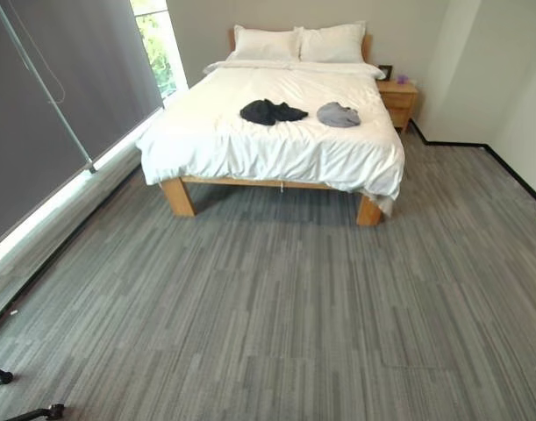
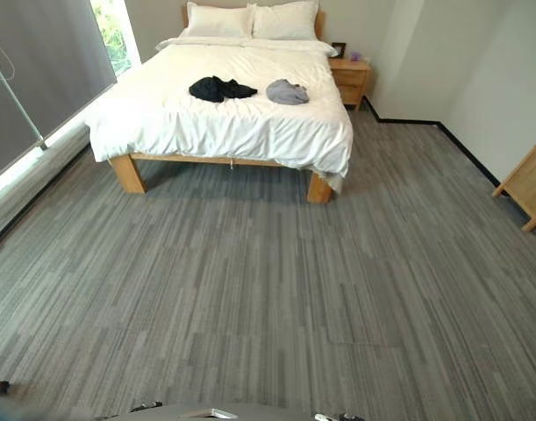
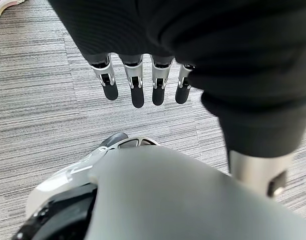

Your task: Pick up bed clothes into laundry basket.

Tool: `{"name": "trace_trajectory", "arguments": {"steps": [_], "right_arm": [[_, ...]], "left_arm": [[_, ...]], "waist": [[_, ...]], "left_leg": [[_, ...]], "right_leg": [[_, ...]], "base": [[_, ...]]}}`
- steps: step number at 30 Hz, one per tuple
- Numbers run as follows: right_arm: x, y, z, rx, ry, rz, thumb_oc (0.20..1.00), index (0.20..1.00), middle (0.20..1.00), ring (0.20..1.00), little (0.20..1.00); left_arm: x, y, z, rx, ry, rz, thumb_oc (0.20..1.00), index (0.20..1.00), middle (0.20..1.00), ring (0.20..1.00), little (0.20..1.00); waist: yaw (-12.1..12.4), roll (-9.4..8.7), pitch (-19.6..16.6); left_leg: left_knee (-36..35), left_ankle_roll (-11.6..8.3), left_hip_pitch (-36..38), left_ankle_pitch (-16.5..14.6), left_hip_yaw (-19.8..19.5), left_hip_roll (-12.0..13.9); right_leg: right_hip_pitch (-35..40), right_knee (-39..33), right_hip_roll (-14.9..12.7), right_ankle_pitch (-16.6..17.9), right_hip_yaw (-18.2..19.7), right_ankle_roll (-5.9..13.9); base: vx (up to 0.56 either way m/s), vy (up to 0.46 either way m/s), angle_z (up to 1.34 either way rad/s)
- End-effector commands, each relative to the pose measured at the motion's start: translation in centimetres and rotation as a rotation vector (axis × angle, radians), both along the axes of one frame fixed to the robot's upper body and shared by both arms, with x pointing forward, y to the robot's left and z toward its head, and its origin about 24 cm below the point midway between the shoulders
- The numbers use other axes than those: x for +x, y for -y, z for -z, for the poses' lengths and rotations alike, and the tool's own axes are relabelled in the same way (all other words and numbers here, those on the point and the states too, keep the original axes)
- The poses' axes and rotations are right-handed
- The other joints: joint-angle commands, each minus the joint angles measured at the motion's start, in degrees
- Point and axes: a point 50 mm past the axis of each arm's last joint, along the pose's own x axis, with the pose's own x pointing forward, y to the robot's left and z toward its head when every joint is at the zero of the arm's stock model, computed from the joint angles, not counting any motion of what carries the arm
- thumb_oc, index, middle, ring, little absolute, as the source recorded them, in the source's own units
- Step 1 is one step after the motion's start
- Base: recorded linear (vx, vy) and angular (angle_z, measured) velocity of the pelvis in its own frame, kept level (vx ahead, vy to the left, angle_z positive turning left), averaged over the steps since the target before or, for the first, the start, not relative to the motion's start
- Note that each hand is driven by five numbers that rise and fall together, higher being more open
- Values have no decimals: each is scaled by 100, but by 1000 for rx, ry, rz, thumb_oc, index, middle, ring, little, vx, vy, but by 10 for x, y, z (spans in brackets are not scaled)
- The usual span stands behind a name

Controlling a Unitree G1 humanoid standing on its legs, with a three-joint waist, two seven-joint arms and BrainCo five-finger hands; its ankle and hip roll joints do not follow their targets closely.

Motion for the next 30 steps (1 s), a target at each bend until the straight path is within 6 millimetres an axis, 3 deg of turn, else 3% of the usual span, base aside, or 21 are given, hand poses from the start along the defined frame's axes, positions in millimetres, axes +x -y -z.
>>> {"name": "trace_trajectory", "arguments": {"steps": [1,2,3,5,7,8,9,11,14,17,22,23,30], "right_arm": [[-6,-12,4,37,-52,-27,1000,1000,1000,1000,1000],[-8,-12,4,39,-51,-8,1000,1000,1000,1000,1000],[-8,-6,3,36,-16,166,1000,1000,1000,1000,1000],[5,1,0,34,62,316,1000,1000,1000,1000,1000],[33,7,-7,38,185,344,1000,1000,1000,1000,1000],[33,7,-7,38,185,345,1000,1000,1000,1000,1000],[67,10,-19,52,335,303,1000,1000,1000,1000,1000],[105,17,-44,59,535,256,1000,1000,1000,1000,1000],[139,28,-83,50,762,204,1000,1000,1000,1000,1000],[160,32,-123,57,976,180,1000,1000,1000,1000,1000],[167,27,-146,116,1112,239,1000,1000,1000,1000,1000],[168,19,-160,188,1193,263,1000,1000,1000,1000,1000],[172,10,-179,309,1317,325,1000,1000,1000,1000,1000]], "left_arm": [[17,18,0,-47,42,27,1000,1000,1000,1000,1000],[15,17,0,-48,41,-1,1000,1000,1000,1000,1000],[18,11,-1,-39,65,-100,1000,1000,1000,1000,1000],[31,8,-4,-38,118,-185,1000,1000,1000,1000,1000],[56,6,-11,-38,208,-192,1000,1000,1000,1000,1000],[56,6,-11,-38,208,-192,1000,1000,1000,1000,1000],[86,4,-23,-38,329,-178,1000,1000,1000,1000,1000],[121,4,-43,-73,498,-159,1000,1000,1000,1000,1000],[165,3,-86,-113,757,-107,1000,1000,1000,1000,1000],[188,3,-131,-182,987,-99,1000,1000,1000,1000,1000],[194,8,-159,-273,1124,-142,1000,1000,1000,1000,1000],[193,8,-171,-287,1177,-133,1000,1000,1000,1000,1000],[192,3,-187,-278,1264,-172,1000,1000,1000,1000,1000]], "waist": [[-120,-203,150],[-115,-203,144],[-124,-202,113],[-161,-187,85],[-212,-166,70],[-211,-165,72],[-262,-139,69],[-311,-104,82],[-337,-63,116],[-336,-36,140],[-319,-45,169],[-319,-50,217],[-292,-81,313]], "left_leg": [[-416,-475,106,415,-225,159],[-416,-476,110,414,-229,158],[-416,-476,124,402,-224,153],[-416,-484,146,393,-204,153],[-416,-490,171,390,-185,154],[-416,-490,173,390,-184,154],[-416,-495,183,391,-162,155],[-416,-496,188,394,-140,147],[-416,-486,178,406,-150,128],[-416,-466,165,400,-170,113],[-416,-448,131,405,-216,108],[-415,-439,147,378,-234,103],[-351,-357,61,302,-216,-13]], "right_leg": [[544,-793,-636,606,-306,732],[548,-793,-639,607,-319,732],[555,-793,-635,603,-328,732],[561,-793,-635,597,-317,738],[563,-793,-633,604,-284,745],[565,-793,-633,604,-283,745],[551,-793,-633,621,-233,758],[535,-793,-640,641,-206,773],[529,-793,-664,661,-225,793],[539,-793,-695,671,-256,812],[528,-793,-708,673,-271,802],[545,-793,-707,651,-266,807],[472,-778,-805,682,-204,845]], "base": [[0,0,0],[0,0,0],[33,5,1],[36,12,2],[0,0,0],[0,0,0],[-11,21,-4],[-12,28,-6],[-7,15,-3],[0,0,0],[0,0,0],[0,0,0],[23,42,-3]]}}
